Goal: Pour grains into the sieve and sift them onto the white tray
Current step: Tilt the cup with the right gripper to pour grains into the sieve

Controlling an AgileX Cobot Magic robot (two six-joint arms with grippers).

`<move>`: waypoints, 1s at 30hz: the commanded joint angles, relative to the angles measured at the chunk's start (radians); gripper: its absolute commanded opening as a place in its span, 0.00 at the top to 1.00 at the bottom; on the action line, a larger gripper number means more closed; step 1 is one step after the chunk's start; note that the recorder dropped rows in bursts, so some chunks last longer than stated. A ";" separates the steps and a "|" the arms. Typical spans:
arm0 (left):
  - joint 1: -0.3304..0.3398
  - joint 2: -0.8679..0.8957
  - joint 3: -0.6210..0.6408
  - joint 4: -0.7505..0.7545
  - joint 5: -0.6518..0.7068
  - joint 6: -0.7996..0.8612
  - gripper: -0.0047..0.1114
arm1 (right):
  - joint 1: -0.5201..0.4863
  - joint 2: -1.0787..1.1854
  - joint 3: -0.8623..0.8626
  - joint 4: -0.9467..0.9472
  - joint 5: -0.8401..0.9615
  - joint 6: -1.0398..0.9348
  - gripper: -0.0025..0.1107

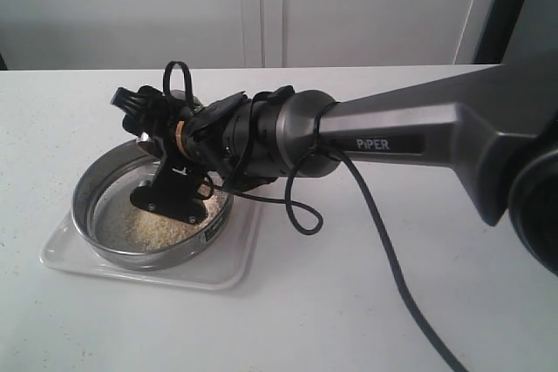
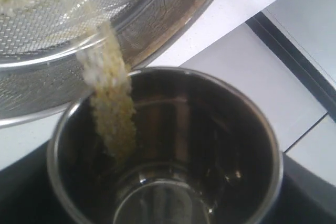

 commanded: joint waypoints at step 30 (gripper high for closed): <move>-0.006 -0.004 0.004 -0.006 0.004 0.000 0.96 | 0.020 0.009 -0.074 -0.010 -0.028 -0.054 0.98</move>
